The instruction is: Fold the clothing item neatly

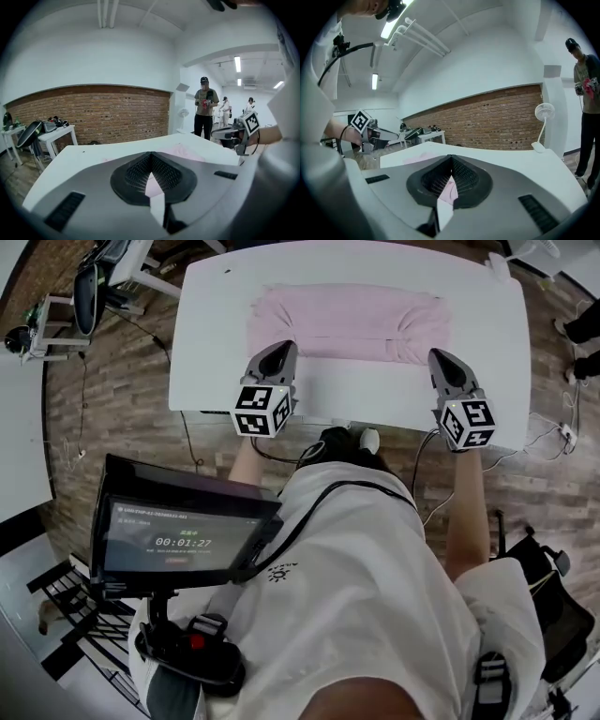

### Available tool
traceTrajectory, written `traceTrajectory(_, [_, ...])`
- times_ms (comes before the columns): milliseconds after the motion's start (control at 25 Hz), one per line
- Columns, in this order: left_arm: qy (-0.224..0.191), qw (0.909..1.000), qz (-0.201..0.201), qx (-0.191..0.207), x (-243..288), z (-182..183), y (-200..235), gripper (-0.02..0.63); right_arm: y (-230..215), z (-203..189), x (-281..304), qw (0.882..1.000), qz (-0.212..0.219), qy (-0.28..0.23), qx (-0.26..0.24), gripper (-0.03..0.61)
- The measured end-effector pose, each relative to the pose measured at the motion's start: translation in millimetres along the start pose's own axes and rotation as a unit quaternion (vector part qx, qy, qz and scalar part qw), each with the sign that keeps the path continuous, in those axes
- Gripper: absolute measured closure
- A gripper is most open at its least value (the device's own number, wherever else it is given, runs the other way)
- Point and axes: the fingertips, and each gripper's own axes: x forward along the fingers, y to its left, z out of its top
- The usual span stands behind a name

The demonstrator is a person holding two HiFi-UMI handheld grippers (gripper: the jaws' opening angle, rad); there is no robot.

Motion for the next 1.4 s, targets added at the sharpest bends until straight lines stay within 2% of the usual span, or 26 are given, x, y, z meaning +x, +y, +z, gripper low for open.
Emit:
traceTrajectory(200, [0.01, 0.9996, -0.004, -0.026, -34, -12, -16, 0.612, 8, 3, -16, 0.999, 0.014, -0.015, 0.032, 0.575])
traceTrajectory(440, [0.011, 0.9999, -0.008, -0.006, -50, -14, -21, 0.612, 51, 15, -28, 0.997, 0.067, -0.023, 0.026, 0.575])
traceTrajectory(560, [0.002, 0.9999, -0.016, 0.0, -56, -11, -26, 0.612, 70, 10, -38, 0.997, 0.078, -0.018, 0.018, 0.575])
traceTrajectory(840, [-0.033, 0.9972, -0.059, 0.031, -95, 6, -50, 0.612, 115, 3, -75, 0.998, 0.062, -0.011, 0.011, 0.575])
traceTrajectory(1400, [-0.063, 0.9926, -0.093, 0.045, -236, -50, -61, 0.612, 260, 2, -164, 0.999, 0.027, -0.045, -0.015, 0.575])
